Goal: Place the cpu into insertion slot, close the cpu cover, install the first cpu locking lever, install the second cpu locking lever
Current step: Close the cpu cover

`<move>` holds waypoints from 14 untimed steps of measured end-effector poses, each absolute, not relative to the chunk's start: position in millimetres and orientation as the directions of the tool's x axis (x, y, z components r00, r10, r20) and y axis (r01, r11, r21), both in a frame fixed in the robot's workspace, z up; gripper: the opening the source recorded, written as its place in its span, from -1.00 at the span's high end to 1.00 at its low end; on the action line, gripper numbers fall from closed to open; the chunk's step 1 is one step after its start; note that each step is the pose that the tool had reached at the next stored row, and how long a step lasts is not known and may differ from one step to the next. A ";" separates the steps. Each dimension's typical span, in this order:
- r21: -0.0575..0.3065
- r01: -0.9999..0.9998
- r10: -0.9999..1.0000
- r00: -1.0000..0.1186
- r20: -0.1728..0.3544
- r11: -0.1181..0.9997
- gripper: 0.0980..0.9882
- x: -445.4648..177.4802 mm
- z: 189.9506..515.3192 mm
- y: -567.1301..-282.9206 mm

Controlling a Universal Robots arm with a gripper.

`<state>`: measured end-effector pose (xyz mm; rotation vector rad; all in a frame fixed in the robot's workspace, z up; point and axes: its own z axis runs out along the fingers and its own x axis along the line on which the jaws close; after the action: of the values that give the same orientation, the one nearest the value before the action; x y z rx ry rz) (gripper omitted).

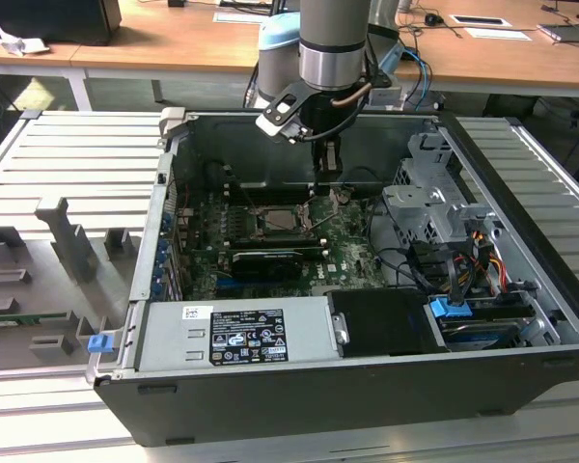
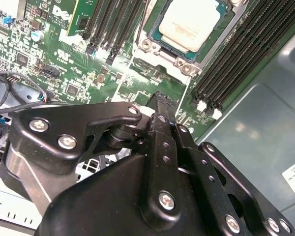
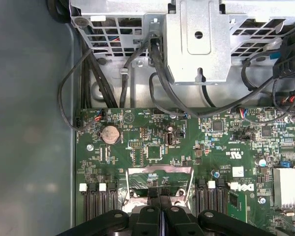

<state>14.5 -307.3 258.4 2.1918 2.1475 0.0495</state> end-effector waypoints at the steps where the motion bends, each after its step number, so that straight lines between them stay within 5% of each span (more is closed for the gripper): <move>1: 0.074 0.997 0.999 0.021 -0.028 -0.019 0.98 15.1 258.3 -307.3; 14: 0.074 0.997 0.999 0.021 -0.028 -0.019 0.98 20.2 258.3 -307.2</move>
<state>20.2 -307.2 258.3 2.1915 2.1472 0.0490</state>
